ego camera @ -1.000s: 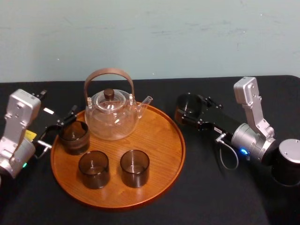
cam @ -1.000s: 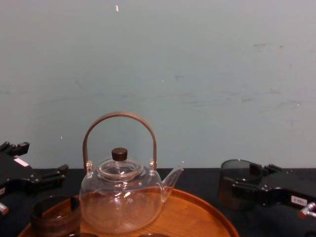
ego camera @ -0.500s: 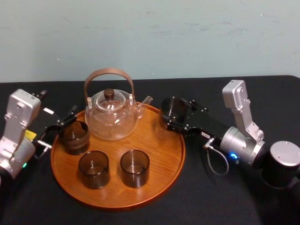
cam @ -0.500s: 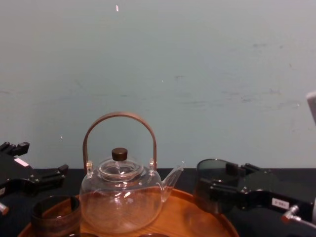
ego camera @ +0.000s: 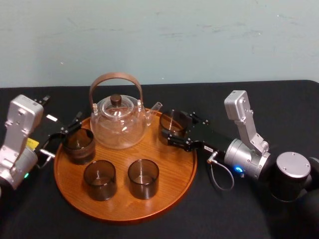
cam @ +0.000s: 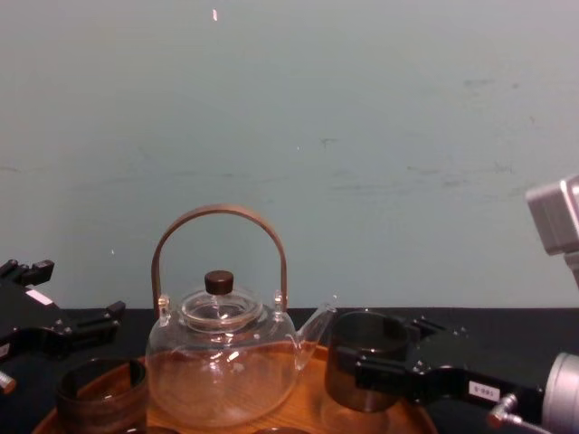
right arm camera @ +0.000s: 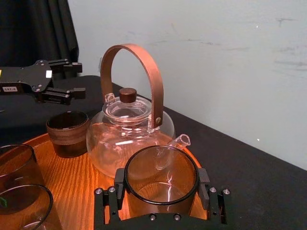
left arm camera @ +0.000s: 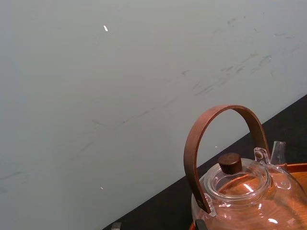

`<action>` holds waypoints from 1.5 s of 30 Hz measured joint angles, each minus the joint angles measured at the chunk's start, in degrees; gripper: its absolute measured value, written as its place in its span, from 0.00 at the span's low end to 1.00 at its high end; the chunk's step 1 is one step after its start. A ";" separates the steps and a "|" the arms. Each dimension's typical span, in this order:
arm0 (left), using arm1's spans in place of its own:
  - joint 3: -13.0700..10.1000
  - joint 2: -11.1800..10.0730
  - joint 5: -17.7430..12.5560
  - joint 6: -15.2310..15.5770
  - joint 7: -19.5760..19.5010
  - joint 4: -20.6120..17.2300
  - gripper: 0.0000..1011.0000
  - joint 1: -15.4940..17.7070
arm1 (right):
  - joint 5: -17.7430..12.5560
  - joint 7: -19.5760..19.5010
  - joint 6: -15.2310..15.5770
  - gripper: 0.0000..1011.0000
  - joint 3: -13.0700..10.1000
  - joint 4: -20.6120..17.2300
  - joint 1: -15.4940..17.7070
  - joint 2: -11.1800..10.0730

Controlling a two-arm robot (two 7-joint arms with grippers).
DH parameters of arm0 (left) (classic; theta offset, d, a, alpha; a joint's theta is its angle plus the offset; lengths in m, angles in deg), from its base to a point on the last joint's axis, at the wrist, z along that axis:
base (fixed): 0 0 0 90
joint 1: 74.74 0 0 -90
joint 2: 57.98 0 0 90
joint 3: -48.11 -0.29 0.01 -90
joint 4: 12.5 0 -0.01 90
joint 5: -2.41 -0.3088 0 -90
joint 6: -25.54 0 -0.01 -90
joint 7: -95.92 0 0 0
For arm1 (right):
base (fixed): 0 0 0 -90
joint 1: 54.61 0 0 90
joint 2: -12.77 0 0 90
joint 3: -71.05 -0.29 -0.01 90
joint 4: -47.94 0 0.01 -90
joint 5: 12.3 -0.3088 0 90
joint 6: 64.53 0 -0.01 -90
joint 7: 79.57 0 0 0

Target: Pick up the glass from the table and place it on the tray.

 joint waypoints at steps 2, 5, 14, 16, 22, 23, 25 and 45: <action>0.00 0.00 0.00 0.00 0.00 0.00 0.99 0.00 | -0.08 0.18 -0.01 0.89 0.22 0.34 -0.11 0.08; 0.00 0.00 0.00 0.00 0.00 0.00 0.99 0.00 | -0.09 0.27 -0.01 0.89 0.47 0.67 -0.25 0.18; 0.00 0.00 0.00 0.00 0.00 0.00 0.99 0.00 | -0.12 0.67 -0.01 0.89 1.23 2.48 -0.91 0.60; 0.00 0.00 0.00 0.00 0.00 0.00 0.99 0.00 | -0.11 0.70 -0.06 0.89 1.41 2.92 -1.12 0.74; 0.00 0.00 0.00 0.00 0.00 0.00 0.99 0.00 | 0.18 0.55 -0.07 0.89 1.74 3.32 -1.30 0.90; 0.00 0.00 0.00 0.00 0.00 0.00 0.99 0.00 | 0.18 0.54 -0.06 0.89 1.73 3.32 -1.30 0.89; 0.00 0.00 0.00 0.00 0.00 0.00 0.99 0.00 | 0.18 0.53 -0.07 0.89 1.71 3.32 -1.30 0.89; 0.00 0.00 0.00 0.00 0.00 0.00 0.99 0.00 | 0.13 0.49 -0.06 0.99 1.50 3.17 -1.22 0.81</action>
